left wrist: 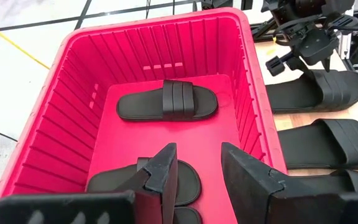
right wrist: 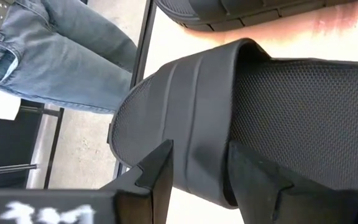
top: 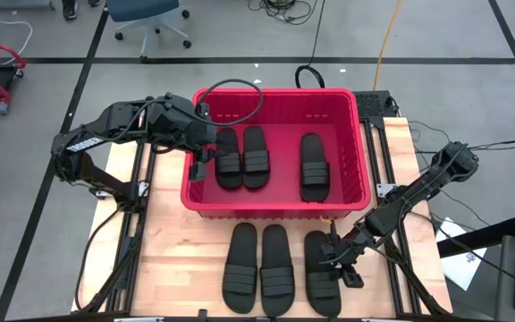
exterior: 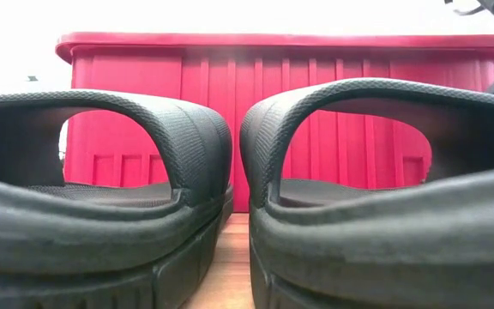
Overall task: Pick and place slides into bin
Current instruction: Put the black slide into the red bin
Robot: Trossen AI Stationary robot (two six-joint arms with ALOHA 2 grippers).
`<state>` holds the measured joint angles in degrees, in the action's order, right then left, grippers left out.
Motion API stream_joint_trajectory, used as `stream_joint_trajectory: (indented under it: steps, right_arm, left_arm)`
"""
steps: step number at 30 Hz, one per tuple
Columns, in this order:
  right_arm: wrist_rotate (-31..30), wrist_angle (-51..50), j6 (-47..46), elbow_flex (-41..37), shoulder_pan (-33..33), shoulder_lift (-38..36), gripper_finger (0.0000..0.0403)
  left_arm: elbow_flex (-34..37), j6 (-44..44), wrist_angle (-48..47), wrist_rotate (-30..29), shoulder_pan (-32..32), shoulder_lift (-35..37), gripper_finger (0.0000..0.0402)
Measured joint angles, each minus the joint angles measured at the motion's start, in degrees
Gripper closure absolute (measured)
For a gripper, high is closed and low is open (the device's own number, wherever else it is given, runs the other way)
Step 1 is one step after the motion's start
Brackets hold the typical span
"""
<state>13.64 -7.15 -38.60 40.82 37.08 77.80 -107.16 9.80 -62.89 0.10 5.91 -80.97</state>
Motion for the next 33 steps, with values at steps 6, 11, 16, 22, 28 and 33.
stream_joint_trajectory:
  steps: [6, 11, 16, 22, 28, 33]
  right_arm:
    - [-0.01, 3.96, 0.29, 0.00, 0.15, 2.47, 0.0267]
    - [-0.04, 7.46, -0.37, 0.00, 0.13, 4.63, 0.0268]
    - [-0.01, 9.19, -2.35, 0.00, 0.14, 5.41, 0.0281]
    - [0.04, 9.38, -3.00, 0.00, 0.11, 5.41, 0.0362]
    - [-0.17, 9.63, -4.92, 0.00, 0.13, 5.38, 0.0392]
    - [-0.14, 9.44, -4.43, 0.00, 0.13, 4.39, 0.0398]
  left_arm:
    - [0.00, 0.02, 0.00, 0.00, -0.02, 0.00, 0.0279]
    - [0.00, 0.30, 0.01, 0.00, 0.00, 0.00, 0.0279]
    - [-0.01, 0.42, 0.02, 0.00, 0.00, 0.00, 0.0279]
    - [0.01, 0.44, 0.02, 0.00, 0.00, 0.00, 0.0279]
    - [-0.01, 0.44, 0.02, 0.00, 0.00, 0.00, 0.0279]
    - [0.01, 0.48, 0.02, 0.00, 0.00, 0.00, 0.0279]
